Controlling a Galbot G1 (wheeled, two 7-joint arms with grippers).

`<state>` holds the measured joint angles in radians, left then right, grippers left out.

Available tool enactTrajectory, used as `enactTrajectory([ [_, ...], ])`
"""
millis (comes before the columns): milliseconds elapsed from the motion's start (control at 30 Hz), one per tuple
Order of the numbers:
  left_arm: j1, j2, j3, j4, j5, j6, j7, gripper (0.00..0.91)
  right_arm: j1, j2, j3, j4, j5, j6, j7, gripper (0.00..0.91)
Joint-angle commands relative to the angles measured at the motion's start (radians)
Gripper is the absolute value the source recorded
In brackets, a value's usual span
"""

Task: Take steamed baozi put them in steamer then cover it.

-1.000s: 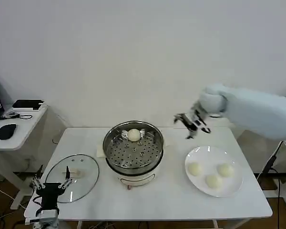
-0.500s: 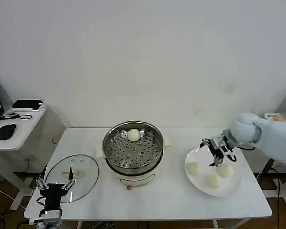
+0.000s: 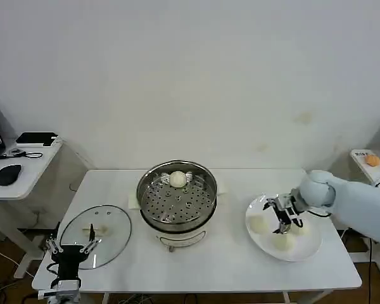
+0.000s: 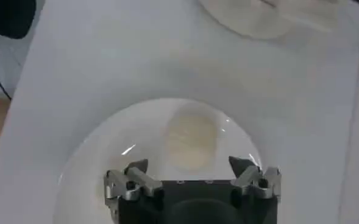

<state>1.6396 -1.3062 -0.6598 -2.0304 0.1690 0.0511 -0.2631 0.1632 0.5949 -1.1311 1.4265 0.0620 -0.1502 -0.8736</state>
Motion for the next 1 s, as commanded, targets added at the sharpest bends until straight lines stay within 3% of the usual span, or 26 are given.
enactTrajectory([
  [33, -0.003, -0.002, 0.0, 0.01, 0.001, -0.002, -0.001, 0.907, -0.13, 0.088, 0.102, -0.112, -0.03, -0.004, 0.005, 0.907],
  [367, -0.006, -0.004, -0.001, 0.018, 0.001, -0.004, -0.005, 0.907, -0.154, 0.127, 0.125, -0.154, -0.053, -0.017, 0.006, 0.877],
  [467, -0.007, -0.003, -0.004, 0.018, 0.001, -0.006, -0.005, 0.907, -0.162, 0.13, 0.132, -0.158, -0.057, -0.02, 0.006, 0.786],
  [800, -0.004, -0.007, -0.005, 0.015, 0.003, -0.008, -0.008, 0.907, -0.161, 0.122, 0.151, -0.153, -0.06, -0.032, -0.007, 0.655],
  [1000, -0.004, -0.008, -0.003, 0.013, 0.004, -0.008, -0.01, 0.907, -0.099, 0.087, 0.129, -0.123, -0.035, -0.038, -0.02, 0.645],
])
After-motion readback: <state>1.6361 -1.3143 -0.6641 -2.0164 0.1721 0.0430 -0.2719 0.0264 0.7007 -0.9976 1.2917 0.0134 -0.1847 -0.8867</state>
